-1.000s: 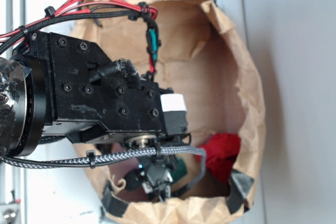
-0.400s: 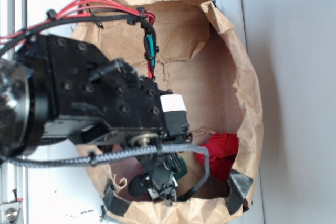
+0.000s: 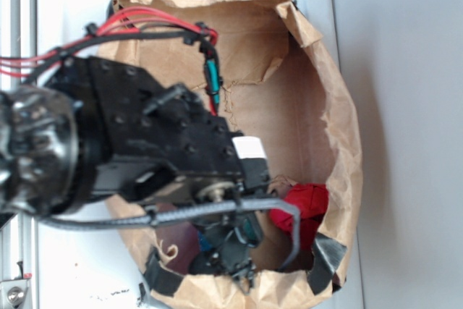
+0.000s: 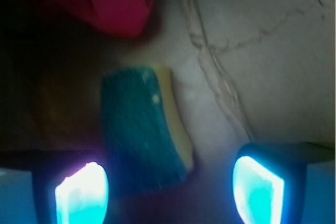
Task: Grab the green sponge.
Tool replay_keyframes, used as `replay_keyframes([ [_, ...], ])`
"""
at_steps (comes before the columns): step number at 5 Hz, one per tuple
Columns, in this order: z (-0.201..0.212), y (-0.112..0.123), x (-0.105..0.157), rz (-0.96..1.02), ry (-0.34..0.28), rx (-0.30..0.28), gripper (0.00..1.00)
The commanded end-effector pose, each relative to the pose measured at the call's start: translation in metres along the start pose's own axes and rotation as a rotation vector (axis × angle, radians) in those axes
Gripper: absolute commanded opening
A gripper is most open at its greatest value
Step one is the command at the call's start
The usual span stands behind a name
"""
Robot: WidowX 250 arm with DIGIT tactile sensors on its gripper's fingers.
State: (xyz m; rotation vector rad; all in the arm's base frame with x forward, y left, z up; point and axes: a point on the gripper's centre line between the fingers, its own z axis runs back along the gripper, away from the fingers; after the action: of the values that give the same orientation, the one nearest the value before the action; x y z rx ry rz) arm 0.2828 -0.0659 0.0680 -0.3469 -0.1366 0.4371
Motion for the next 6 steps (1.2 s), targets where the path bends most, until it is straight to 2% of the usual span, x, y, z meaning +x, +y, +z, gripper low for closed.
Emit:
replay_keyframes([
  [1,-0.007,-0.023,0.006,-0.023,-0.062,-0.012,1.00],
  [3,-0.022,-0.019,0.005,-0.050,-0.062,0.031,1.00],
  [4,-0.027,-0.015,0.008,-0.040,-0.048,0.056,0.97],
  [5,-0.030,-0.009,0.011,-0.039,-0.058,0.064,0.00],
  [6,-0.029,-0.005,0.014,-0.039,-0.083,0.062,0.00],
])
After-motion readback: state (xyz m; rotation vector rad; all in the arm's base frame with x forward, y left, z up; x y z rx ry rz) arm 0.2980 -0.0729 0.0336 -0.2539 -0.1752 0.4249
